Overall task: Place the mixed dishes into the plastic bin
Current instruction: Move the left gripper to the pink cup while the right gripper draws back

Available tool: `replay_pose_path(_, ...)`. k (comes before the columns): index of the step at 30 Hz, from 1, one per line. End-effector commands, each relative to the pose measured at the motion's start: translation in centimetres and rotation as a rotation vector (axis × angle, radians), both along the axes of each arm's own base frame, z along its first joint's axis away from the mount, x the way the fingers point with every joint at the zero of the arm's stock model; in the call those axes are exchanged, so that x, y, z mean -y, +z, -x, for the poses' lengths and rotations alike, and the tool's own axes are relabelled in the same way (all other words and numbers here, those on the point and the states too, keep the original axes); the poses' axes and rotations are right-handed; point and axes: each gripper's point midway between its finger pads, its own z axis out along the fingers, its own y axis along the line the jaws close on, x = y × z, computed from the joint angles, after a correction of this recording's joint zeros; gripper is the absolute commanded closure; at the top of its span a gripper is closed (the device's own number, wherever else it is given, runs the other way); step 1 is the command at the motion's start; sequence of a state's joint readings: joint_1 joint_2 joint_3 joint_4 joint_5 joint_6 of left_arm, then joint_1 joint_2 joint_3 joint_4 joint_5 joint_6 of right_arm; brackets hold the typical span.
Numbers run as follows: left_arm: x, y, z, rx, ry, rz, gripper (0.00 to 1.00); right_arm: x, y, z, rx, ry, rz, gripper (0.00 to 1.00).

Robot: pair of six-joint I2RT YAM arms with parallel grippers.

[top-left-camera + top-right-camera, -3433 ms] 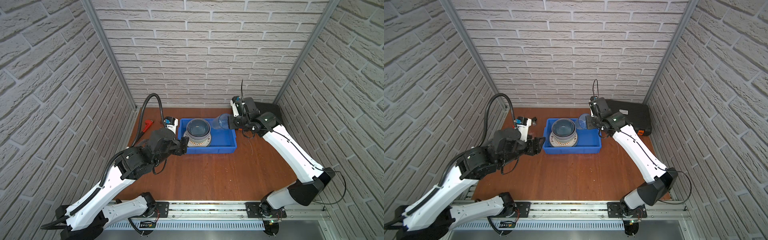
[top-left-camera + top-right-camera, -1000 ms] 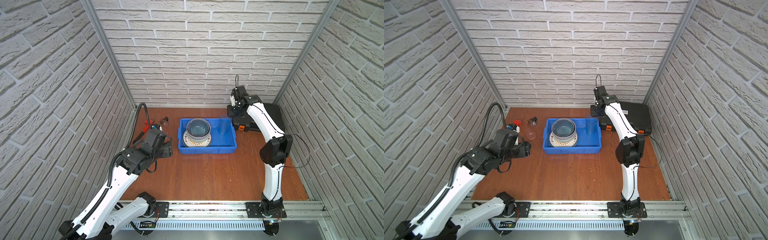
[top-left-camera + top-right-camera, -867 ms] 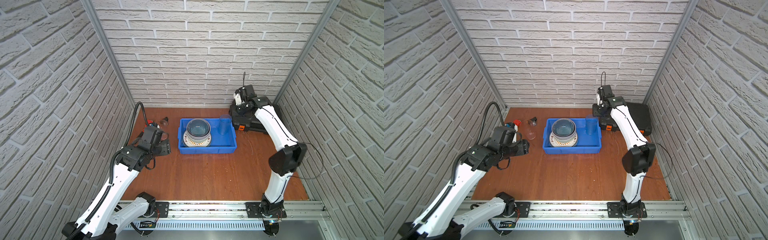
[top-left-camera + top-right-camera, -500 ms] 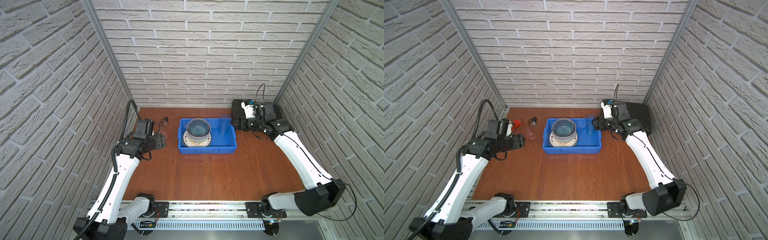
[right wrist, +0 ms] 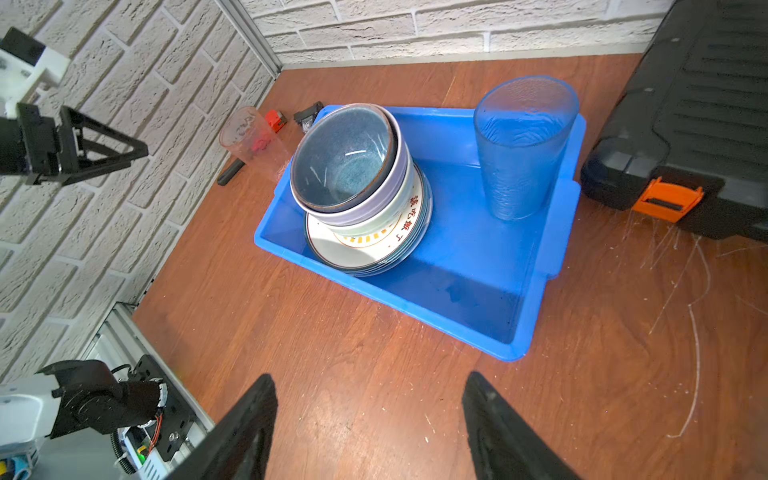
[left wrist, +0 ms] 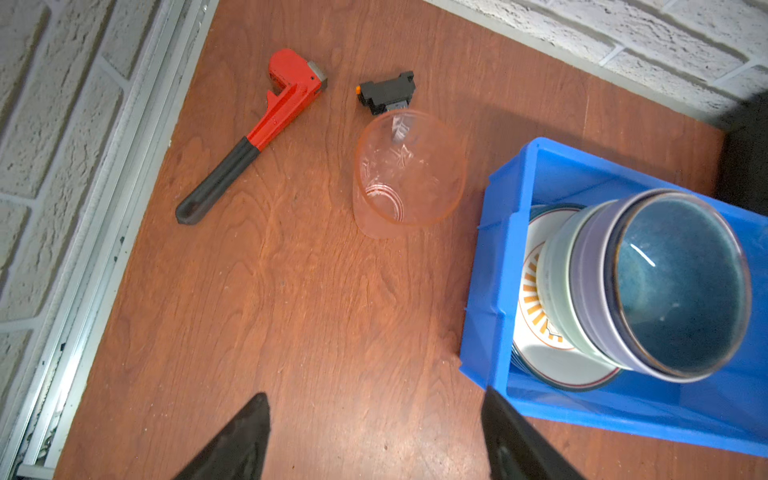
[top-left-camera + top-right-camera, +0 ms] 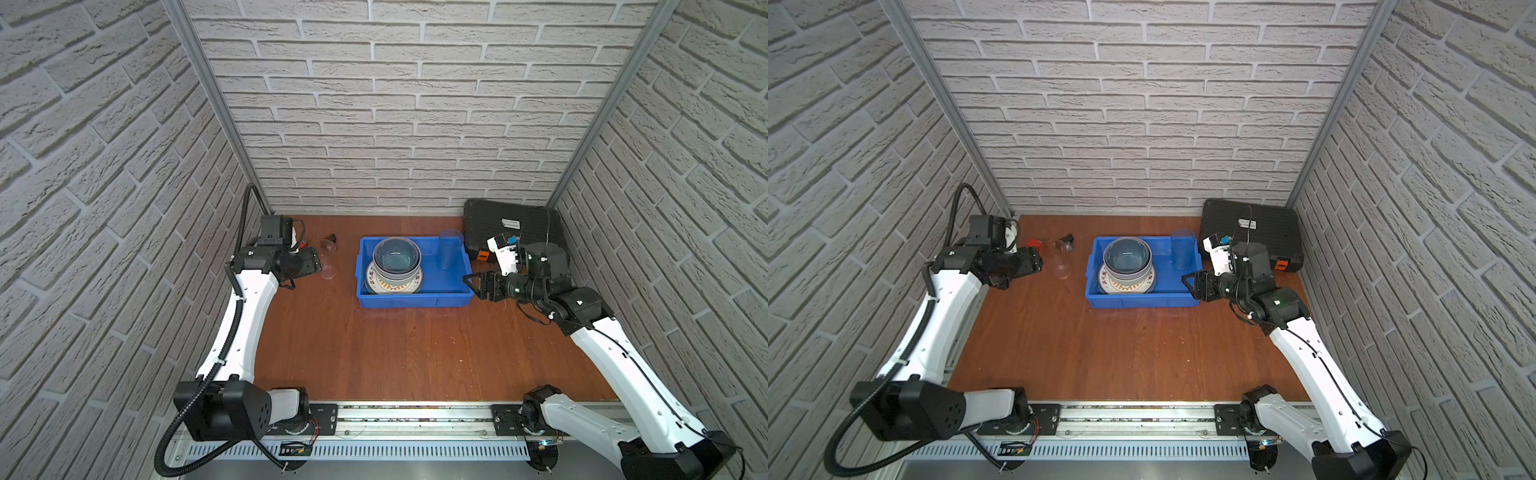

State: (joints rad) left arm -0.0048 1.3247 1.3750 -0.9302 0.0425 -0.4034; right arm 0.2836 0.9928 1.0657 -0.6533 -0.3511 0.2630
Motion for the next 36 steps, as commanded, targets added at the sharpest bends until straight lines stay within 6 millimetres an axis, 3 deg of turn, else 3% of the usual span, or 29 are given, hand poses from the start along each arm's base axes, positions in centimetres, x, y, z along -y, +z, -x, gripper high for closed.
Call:
replay_pose_path(1, -0.2, 1.1, -1.9, 0.034, -0.031, -0.002, 0.21, -1.0, 0.5, 0.6, 0.030, 0.031, -0.044, 0.28)
replay_pose_path(11, -2.2, 0.5, -5.1, 0.005, -0.019, 0.016, 0.24, -2.0, 0.0, 2.0, 0.014, 0.081, -0.038, 0.29)
replay_pose_path(22, -2.3, 1.3, -7.9, -0.025, -0.076, 0.065, 0.32, -3.0, -1.1, 2.1, 0.008, 0.105, -0.033, 0.28)
replay_pose_path(24, -2.1, 0.8, -8.3, -0.053, -0.083, 0.080, 0.37, -3.1, -1.1, 2.2, 0.011, 0.105, -0.023, 0.28)
replay_pose_path(36, -2.2, -5.4, -9.3, -0.206, -0.105, 0.086, 0.42, -3.1, -0.5, 2.5, 0.027, 0.103, -0.005, 0.29)
